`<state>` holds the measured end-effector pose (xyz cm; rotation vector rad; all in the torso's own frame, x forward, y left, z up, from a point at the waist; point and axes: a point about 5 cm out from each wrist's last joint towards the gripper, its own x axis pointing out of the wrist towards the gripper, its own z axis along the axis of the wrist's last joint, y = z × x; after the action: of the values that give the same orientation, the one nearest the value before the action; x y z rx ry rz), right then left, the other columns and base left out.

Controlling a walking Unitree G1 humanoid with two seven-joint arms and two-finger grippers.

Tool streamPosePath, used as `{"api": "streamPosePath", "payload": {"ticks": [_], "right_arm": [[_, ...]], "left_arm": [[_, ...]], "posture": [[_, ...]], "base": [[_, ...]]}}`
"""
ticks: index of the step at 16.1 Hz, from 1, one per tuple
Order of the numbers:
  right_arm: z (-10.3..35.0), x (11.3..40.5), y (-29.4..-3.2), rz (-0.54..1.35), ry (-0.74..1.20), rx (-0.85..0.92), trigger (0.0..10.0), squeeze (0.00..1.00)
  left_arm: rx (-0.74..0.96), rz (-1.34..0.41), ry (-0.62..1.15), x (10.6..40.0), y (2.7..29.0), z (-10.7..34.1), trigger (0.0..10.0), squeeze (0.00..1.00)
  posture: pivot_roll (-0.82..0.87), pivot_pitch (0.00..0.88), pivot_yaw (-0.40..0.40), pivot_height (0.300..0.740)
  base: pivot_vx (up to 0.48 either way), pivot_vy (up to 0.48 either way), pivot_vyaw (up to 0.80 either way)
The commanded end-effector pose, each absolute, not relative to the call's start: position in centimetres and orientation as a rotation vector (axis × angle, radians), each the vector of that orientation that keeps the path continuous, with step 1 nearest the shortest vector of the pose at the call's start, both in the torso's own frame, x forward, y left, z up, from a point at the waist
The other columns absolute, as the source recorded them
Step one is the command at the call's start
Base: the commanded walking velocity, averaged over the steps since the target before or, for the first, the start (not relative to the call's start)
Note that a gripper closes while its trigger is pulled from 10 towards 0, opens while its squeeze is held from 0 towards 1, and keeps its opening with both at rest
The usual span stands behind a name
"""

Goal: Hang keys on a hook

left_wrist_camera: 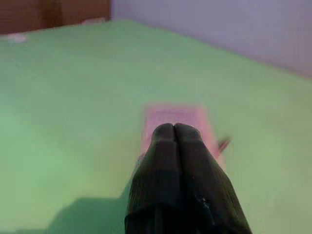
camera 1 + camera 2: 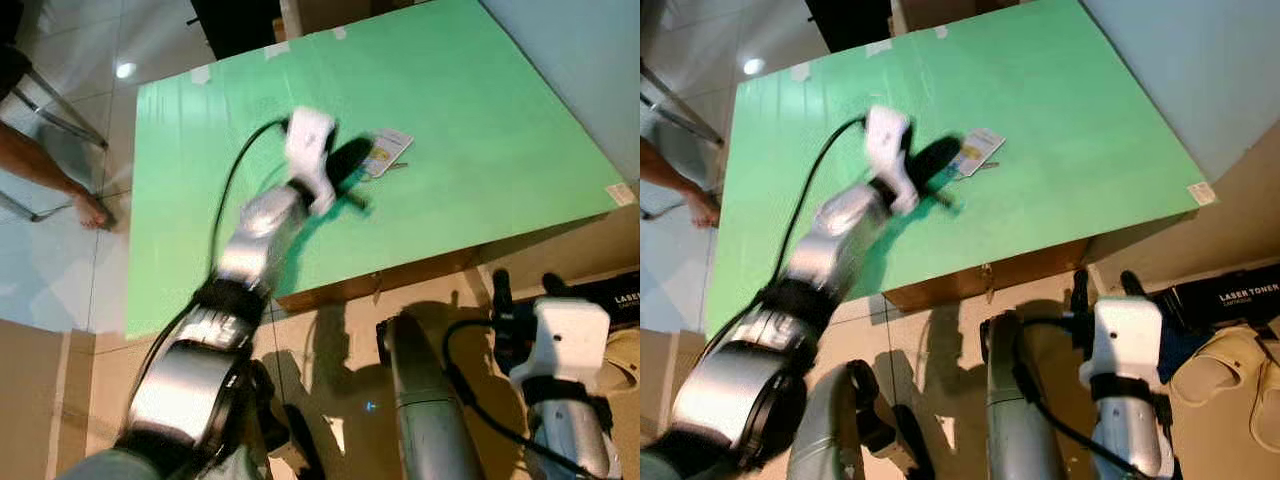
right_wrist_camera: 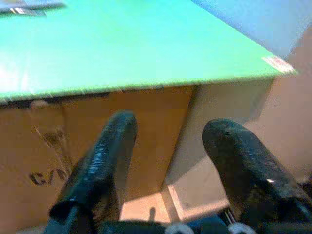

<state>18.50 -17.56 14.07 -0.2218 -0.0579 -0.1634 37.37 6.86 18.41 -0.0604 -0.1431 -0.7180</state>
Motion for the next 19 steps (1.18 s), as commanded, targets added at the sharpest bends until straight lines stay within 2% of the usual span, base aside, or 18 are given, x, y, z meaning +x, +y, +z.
{"api": "streamPosePath", "payload": {"ticks": [1,2,4,8,19], "right_arm": [[14.7,18.4,-17.3,-0.158,-0.082,-0.249,10.0,1.00],[15.0,18.6,-17.4,-0.170,-0.098,-0.258,10.0,1.00],[15.1,19.0,-17.4,-0.162,-0.121,-0.280,10.0,1.00],[14.9,19.7,-17.5,-0.152,-0.127,-0.281,10.0,1.00],[14.6,20.0,-18.6,-0.182,-0.115,-0.328,10.0,1.00]], "left_arm": [[-0.026,-0.696,-0.168,37.1,8.1,18.4,10.0,0.74],[-0.026,-0.687,-0.176,36.7,8.8,18.2,10.0,1.00],[-0.010,-0.669,-0.206,35.9,9.4,18.1,10.0,1.00],[-0.015,-0.680,-0.236,34.6,9.0,18.2,10.0,1.00],[-0.031,-0.670,-0.139,32.3,7.4,15.7,10.0,1.00]], "posture": [[-0.45,0.235,0.167,0.602],[-0.43,0.215,0.163,0.602],[-0.42,0.200,0.159,0.602],[-0.39,0.176,0.149,0.602],[-0.40,0.176,0.131,0.602]], "base": [[0.000,0.000,0.00],[0.000,0.000,0.00],[0.000,0.000,0.00],[0.000,0.000,0.00],[0.000,0.000,0.00]]}}
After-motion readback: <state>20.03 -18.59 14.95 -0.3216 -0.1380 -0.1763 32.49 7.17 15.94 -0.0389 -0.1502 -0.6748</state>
